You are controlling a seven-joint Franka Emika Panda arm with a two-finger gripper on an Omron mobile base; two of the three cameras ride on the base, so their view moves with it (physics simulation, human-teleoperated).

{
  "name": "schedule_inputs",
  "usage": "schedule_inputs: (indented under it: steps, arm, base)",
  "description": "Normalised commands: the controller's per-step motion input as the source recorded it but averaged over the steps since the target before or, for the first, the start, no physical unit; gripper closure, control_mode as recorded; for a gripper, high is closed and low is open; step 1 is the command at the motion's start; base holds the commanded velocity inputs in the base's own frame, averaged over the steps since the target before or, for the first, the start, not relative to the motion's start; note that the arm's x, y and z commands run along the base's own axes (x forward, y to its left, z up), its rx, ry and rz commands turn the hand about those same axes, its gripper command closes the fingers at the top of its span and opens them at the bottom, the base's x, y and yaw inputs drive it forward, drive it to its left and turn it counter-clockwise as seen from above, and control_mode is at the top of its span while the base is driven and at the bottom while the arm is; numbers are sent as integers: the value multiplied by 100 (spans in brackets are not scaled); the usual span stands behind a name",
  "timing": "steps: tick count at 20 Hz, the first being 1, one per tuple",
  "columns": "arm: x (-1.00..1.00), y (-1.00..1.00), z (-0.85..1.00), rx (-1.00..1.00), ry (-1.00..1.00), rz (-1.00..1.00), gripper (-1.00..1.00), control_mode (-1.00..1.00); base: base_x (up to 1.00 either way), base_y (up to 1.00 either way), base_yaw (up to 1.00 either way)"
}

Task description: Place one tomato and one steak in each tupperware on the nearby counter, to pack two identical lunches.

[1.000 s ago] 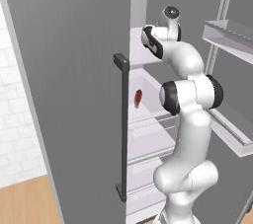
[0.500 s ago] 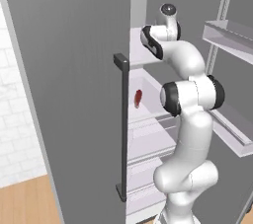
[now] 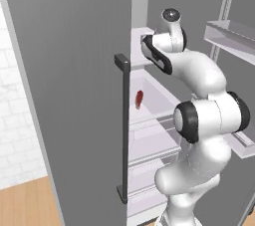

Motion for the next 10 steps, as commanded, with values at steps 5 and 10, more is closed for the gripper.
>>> schedule_inputs:
  steps: [5, 10]
  arm:
    - [-100, 0, 16, 10, -2, 0, 100, -100]
    - [-100, 0, 16, 8, 0, 0, 100, -100]
  base:
    - [0, 0, 0]
    - [0, 0, 0]
